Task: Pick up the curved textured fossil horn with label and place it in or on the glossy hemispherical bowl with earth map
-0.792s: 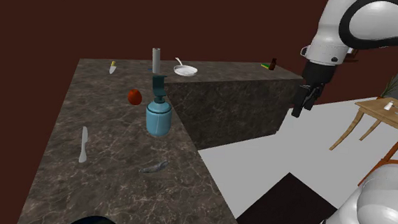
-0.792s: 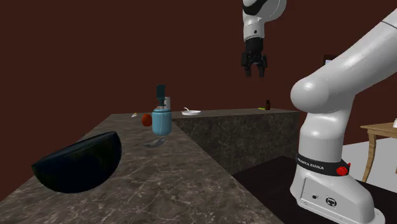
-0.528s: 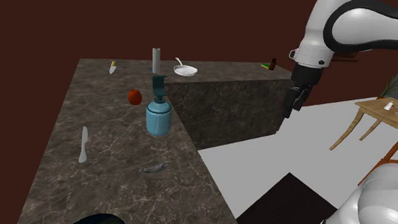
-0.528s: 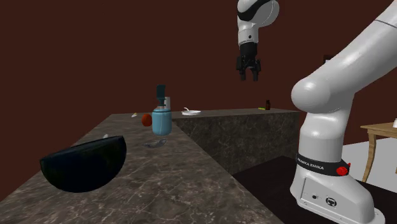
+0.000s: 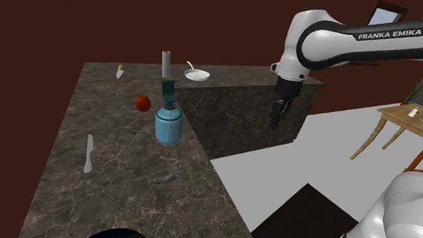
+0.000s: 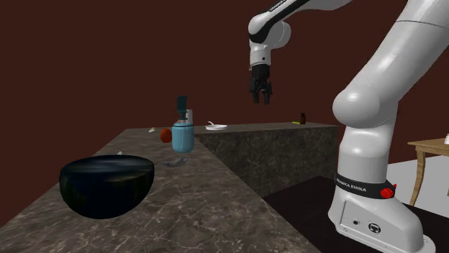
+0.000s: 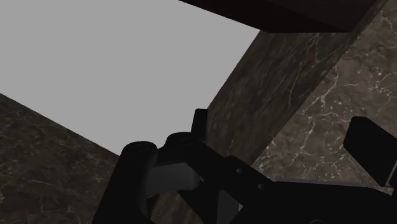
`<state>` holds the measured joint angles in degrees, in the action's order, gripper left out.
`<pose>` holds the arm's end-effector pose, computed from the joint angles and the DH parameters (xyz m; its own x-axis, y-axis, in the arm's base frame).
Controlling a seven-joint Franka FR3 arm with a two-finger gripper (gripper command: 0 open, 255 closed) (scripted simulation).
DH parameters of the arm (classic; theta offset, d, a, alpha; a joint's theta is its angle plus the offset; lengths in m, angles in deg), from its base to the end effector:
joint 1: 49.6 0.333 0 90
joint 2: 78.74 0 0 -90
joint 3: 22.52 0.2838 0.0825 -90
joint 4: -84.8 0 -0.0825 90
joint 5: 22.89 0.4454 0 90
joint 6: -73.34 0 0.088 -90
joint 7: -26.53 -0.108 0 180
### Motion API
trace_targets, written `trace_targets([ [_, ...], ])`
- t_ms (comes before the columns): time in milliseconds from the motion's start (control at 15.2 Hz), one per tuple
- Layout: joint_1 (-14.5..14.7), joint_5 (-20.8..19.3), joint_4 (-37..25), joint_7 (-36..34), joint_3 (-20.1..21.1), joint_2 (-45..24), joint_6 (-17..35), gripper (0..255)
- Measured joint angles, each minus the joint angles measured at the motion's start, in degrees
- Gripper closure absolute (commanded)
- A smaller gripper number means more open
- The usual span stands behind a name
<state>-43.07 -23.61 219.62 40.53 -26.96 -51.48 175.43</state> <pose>0.4701 0.0159 0.4508 0.9527 0.2909 -0.0879 0.2879 -0.9566 -0.0461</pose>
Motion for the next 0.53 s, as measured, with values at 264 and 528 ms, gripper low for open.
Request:
trace_targets([
  [264,2.6,1.7,-2.4,4.3,0.4,-7.8,5.0,0],
  [528,4.7,3.3,-6.4,8.9,0.9,-15.5,8.5,0],
])
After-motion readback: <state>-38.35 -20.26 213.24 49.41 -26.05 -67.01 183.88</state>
